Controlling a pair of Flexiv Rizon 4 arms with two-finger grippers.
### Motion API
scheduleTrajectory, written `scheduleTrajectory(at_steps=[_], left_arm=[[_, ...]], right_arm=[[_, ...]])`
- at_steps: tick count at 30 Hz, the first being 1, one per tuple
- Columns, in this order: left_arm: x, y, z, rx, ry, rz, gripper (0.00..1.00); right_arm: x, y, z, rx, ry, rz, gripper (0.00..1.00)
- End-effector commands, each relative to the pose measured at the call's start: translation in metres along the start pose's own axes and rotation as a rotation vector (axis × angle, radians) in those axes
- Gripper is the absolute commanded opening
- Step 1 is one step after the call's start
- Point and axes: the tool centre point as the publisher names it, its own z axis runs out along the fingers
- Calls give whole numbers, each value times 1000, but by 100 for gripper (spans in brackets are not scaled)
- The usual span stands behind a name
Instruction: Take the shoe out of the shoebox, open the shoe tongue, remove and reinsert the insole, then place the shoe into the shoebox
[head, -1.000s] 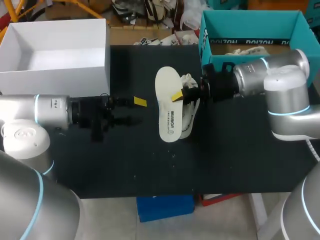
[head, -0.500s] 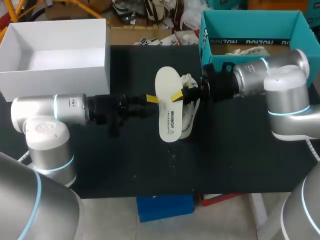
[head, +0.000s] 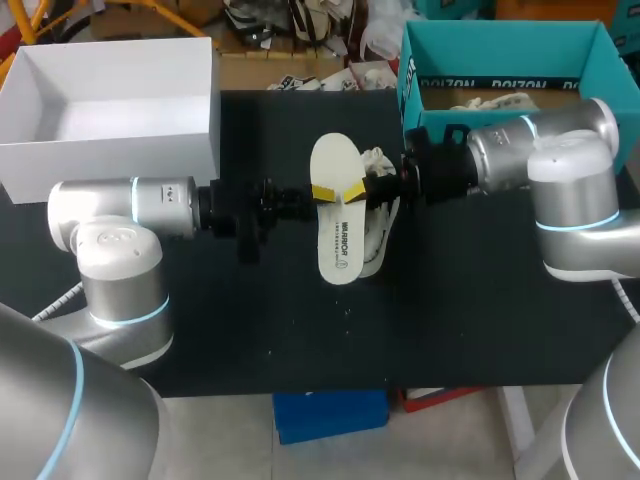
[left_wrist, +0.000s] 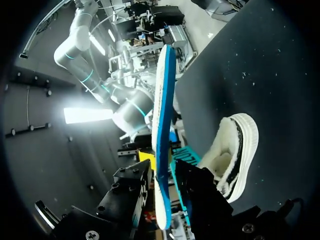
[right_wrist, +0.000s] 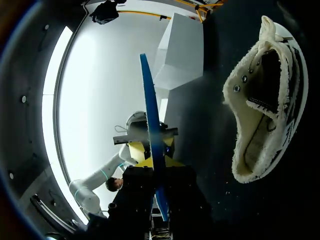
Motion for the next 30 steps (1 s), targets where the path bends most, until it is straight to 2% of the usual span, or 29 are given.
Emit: scheduleTrajectory(at_steps=[1,2,4,18,19,20,21,26,30], left_arm=[[2,2,7,0,1,4,24],[2,2,8,1,2,5,20],[2,3,9,1,2,5,1],[4,4,14,-5,18,1,0],[4,3,14,-9,21,-3,0],[3,3,13,-10,23,-7,0],[2,2,11,-11,28,-12,0],[2,-3,-4,-58,146,-93,0],[-3,-12,-20,-46,188,-125,0]], right_arm=[[0,1,0,1,-3,1,0],[0,1,0,1,-3,1,0],[0,1,0,1,-3,1,0],[0,1,0,1,-3,1,0],[0,1,0,1,-3,1,2],[0,0,-1,-2,1,3,90],[0,0,-3,-10,-5,5,100],[-3,-6,-17,-42,-103,28,100],[-5,-14,-30,-80,-159,44,100]])
